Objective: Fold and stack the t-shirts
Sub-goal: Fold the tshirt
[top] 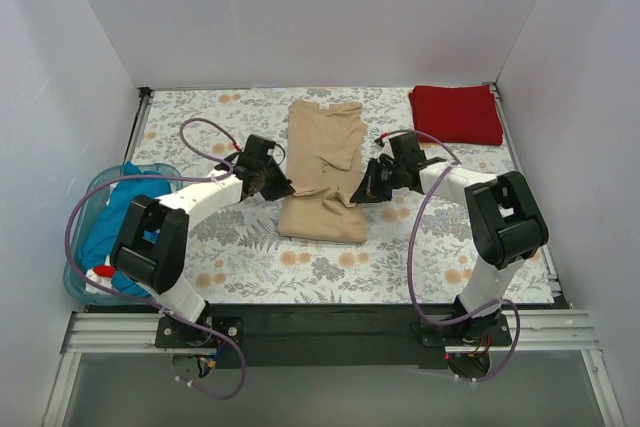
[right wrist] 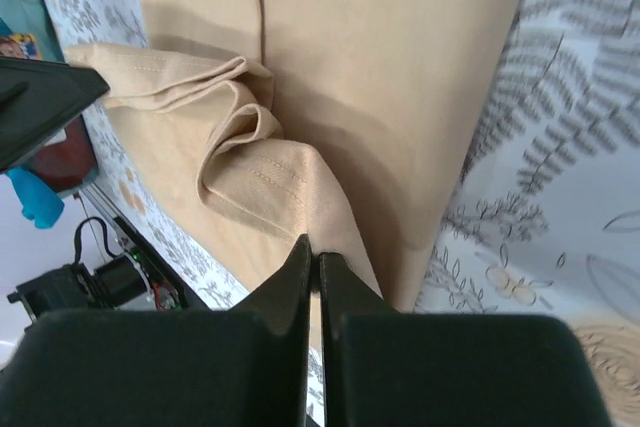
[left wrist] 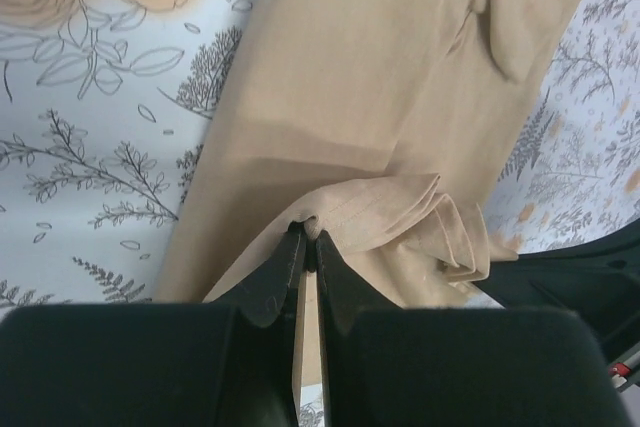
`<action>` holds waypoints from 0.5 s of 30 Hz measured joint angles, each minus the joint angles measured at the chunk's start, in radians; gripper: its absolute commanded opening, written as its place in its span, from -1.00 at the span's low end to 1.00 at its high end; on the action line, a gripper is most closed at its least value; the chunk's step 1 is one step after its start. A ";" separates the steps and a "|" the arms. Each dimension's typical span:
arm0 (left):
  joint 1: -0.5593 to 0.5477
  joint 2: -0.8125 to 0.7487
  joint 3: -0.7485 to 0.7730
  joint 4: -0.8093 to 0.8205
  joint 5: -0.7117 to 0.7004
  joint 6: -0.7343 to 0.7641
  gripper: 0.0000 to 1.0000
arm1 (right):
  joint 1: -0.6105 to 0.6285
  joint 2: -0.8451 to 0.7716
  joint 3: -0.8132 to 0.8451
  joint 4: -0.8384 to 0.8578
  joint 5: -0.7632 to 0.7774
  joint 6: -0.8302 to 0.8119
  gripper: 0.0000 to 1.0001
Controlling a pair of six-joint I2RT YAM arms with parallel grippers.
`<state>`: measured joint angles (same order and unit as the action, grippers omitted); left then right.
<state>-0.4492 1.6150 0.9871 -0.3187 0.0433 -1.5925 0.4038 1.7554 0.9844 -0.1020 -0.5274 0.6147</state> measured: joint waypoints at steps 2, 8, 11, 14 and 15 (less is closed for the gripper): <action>0.012 0.019 0.022 0.008 0.003 0.004 -1.00 | -0.013 0.019 0.031 0.003 0.000 -0.002 -0.97; 0.043 0.059 0.098 0.021 0.018 0.016 -1.00 | -0.049 0.069 0.102 0.007 -0.008 -0.003 -0.97; 0.058 0.083 0.137 0.026 0.025 0.022 -1.00 | -0.064 0.100 0.130 0.008 -0.011 -0.003 -0.97; 0.076 0.129 0.182 0.033 0.039 0.027 -1.00 | -0.075 0.124 0.151 0.008 -0.015 -0.002 -0.97; 0.082 0.146 0.195 0.034 0.044 0.028 -1.00 | -0.079 0.133 0.161 0.008 -0.018 -0.001 -0.97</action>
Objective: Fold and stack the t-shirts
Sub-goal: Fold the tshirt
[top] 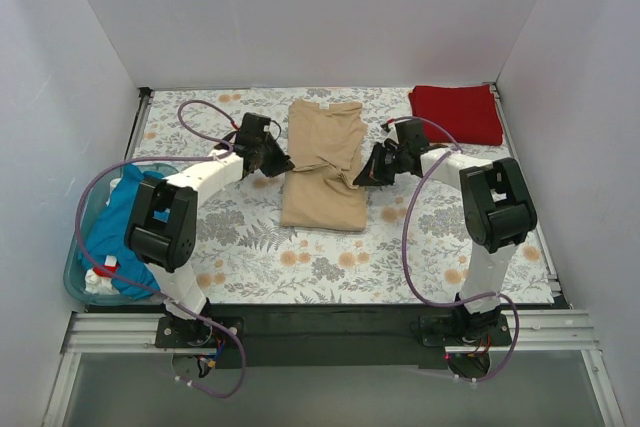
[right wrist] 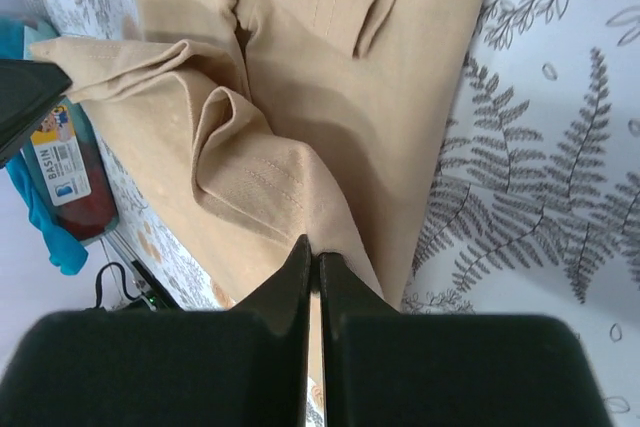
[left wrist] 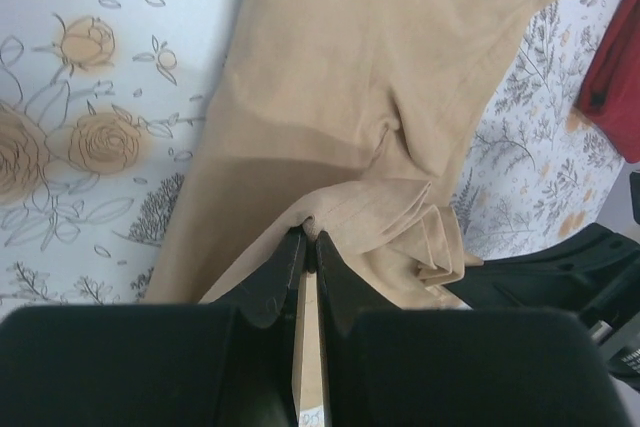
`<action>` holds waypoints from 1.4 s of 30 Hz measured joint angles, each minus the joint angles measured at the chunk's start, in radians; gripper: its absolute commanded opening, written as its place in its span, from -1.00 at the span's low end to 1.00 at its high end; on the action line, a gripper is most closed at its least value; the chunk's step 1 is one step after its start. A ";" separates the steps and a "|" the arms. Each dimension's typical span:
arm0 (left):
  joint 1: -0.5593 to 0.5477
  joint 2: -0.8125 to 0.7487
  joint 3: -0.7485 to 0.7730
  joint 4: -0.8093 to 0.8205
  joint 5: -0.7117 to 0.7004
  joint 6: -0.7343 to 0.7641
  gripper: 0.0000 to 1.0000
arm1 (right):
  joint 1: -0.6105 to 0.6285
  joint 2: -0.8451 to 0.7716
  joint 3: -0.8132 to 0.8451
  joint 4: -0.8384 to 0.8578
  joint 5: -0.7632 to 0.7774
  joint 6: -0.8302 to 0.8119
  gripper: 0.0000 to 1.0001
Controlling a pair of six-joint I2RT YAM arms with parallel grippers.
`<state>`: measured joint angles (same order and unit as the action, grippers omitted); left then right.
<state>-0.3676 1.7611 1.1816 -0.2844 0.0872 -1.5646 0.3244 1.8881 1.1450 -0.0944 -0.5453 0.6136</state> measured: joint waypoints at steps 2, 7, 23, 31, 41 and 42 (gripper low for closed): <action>0.008 0.032 0.021 0.002 0.010 0.004 -1.00 | -0.007 0.020 0.021 0.000 -0.006 0.002 -0.97; 0.023 0.102 0.049 0.002 0.027 0.013 -1.00 | -0.024 0.073 0.078 0.000 -0.018 0.003 -0.92; 0.114 0.066 0.048 0.048 0.076 0.052 -0.37 | -0.117 0.076 0.142 0.020 -0.040 -0.040 0.15; 0.059 -0.026 0.040 0.023 0.082 0.059 -1.00 | -0.005 -0.063 0.118 0.005 0.056 -0.089 -0.23; 0.011 0.147 0.106 0.001 0.138 0.083 -1.00 | 0.119 0.090 0.185 -0.042 0.073 -0.139 -0.46; 0.011 0.183 0.134 0.000 0.141 0.092 -1.00 | 0.116 0.117 0.204 -0.053 0.074 -0.147 -0.46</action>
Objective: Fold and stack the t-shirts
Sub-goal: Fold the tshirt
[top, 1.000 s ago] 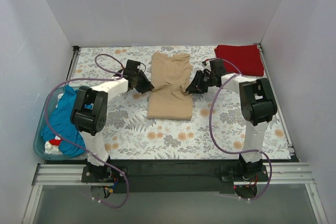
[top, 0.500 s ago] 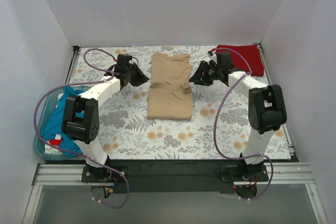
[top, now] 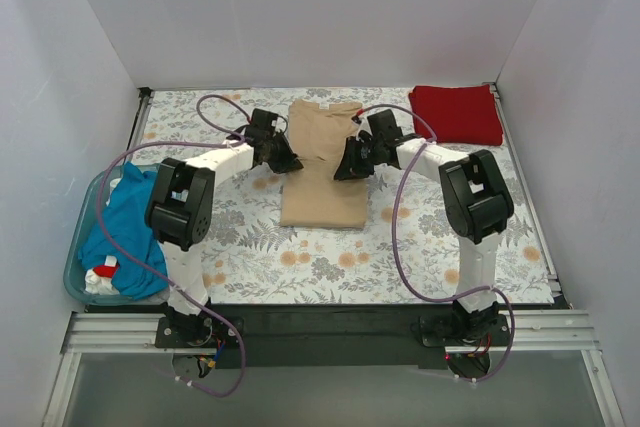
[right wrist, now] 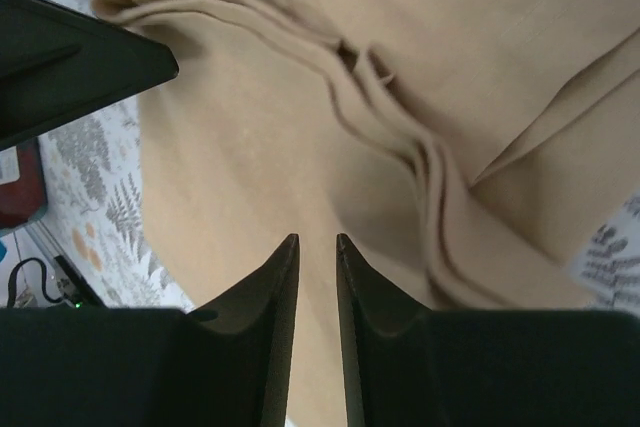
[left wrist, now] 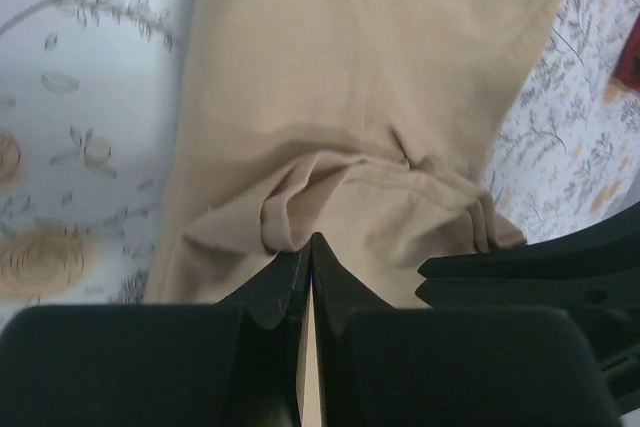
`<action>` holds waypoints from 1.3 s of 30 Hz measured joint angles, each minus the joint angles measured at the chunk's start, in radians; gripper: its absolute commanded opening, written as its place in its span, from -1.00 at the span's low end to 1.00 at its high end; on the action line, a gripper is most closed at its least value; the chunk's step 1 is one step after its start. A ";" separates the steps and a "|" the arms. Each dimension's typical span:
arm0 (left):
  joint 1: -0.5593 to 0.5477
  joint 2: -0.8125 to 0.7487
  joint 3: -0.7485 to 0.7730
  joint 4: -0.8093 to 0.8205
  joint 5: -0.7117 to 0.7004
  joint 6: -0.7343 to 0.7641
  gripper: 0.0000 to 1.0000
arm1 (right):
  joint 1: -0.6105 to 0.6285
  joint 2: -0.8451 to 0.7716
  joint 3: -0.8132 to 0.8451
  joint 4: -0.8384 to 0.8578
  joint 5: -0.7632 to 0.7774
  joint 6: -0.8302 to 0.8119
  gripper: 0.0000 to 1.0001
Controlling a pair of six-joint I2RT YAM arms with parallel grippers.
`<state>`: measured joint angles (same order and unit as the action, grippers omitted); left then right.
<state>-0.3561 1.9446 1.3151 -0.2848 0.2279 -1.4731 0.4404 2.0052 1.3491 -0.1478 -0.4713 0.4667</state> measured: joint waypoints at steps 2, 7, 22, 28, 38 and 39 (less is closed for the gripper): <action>0.001 0.064 0.053 0.002 0.000 0.016 -1.00 | -0.005 0.045 0.040 -0.017 0.003 -0.009 -0.49; 0.016 0.154 0.130 0.004 0.000 0.037 -1.00 | -0.043 0.146 0.154 -0.037 -0.005 -0.026 -0.52; 0.073 0.174 0.156 0.027 0.085 0.053 -0.65 | -0.183 0.192 0.205 -0.065 -0.011 -0.025 -0.53; 0.074 0.086 0.163 0.050 0.105 0.055 -0.57 | -0.165 -0.022 0.090 -0.087 0.093 -0.030 -0.41; 0.053 -0.373 -0.288 0.116 0.043 -0.055 -0.85 | 0.117 -0.462 -0.292 0.029 0.196 0.028 -0.43; 0.045 -0.371 -0.319 0.131 0.047 -0.061 -0.87 | 0.124 -0.449 -0.330 0.050 0.172 0.041 -0.47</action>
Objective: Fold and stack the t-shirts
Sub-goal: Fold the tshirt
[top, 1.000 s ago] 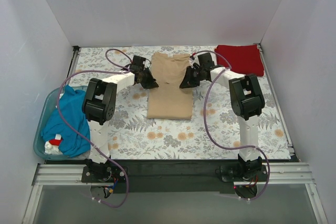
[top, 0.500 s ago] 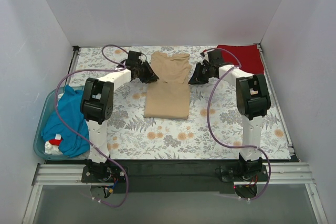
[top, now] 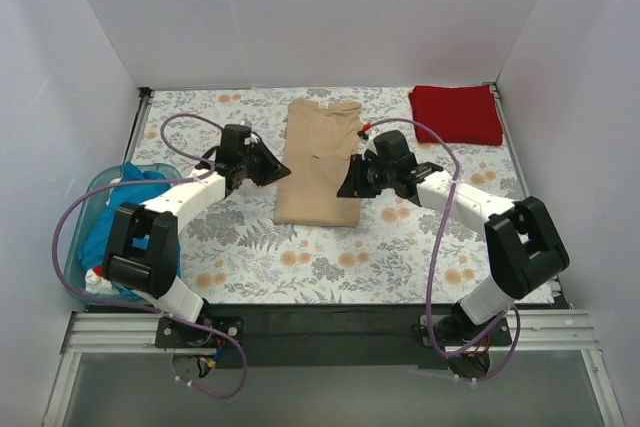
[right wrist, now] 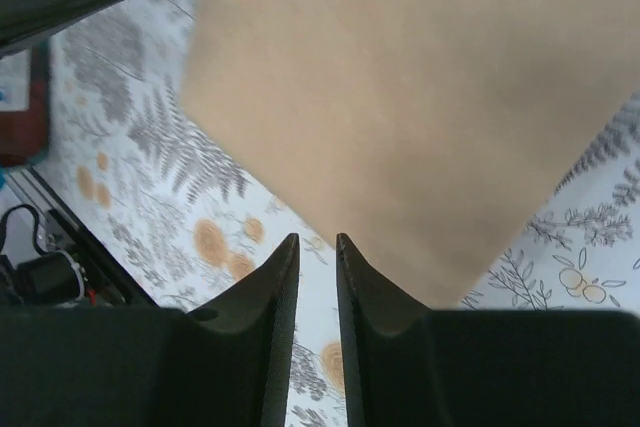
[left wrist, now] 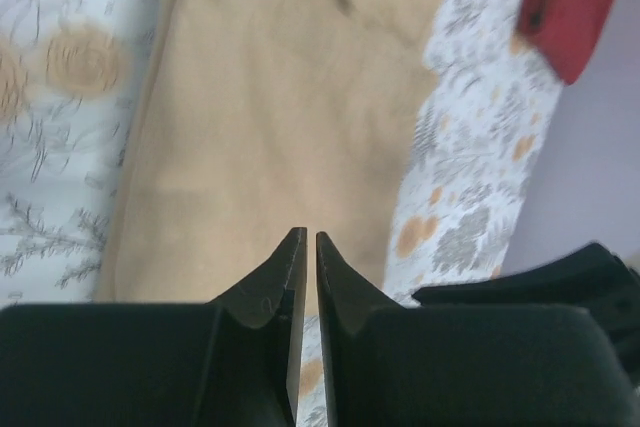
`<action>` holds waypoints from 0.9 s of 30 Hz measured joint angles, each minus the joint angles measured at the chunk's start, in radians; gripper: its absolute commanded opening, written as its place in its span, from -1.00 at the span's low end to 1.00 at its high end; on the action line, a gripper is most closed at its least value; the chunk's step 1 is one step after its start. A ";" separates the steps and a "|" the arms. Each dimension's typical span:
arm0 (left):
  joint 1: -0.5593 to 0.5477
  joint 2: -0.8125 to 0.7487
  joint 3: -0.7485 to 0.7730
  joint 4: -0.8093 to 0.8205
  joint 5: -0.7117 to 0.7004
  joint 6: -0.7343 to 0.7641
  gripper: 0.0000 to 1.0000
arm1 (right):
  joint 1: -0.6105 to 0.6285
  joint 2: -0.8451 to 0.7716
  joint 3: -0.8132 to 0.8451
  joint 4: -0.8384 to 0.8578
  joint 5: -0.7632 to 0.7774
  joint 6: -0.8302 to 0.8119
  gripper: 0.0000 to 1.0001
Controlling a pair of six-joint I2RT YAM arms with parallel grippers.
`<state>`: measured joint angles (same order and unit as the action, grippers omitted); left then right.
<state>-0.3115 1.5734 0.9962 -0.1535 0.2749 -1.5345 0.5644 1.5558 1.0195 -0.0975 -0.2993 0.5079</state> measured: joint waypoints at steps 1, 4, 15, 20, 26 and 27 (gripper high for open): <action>-0.010 0.005 -0.035 0.013 0.003 -0.006 -0.91 | -0.002 0.023 -0.032 0.014 -0.021 0.013 -0.51; -0.032 0.021 -0.134 0.024 0.008 -0.023 -1.00 | -0.021 0.115 -0.106 0.066 -0.076 0.042 -0.56; -0.048 0.052 -0.268 0.055 -0.006 -0.093 -1.00 | -0.115 0.090 -0.344 0.259 -0.177 0.103 -0.62; -0.051 0.048 -0.266 0.045 -0.008 -0.093 -1.00 | -0.203 0.041 -0.414 0.260 -0.203 0.087 -0.53; -0.050 0.026 -0.223 -0.033 -0.035 -0.062 -0.75 | -0.237 -0.026 -0.420 0.198 -0.179 0.039 -0.14; -0.050 0.010 -0.214 -0.050 -0.043 -0.056 -0.69 | -0.239 -0.041 -0.421 0.182 -0.172 0.031 -0.11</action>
<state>-0.3618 1.5833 0.7826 -0.2031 0.2314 -1.5902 0.3256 1.5146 0.5987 0.0841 -0.4709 0.5385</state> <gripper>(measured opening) 0.102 0.413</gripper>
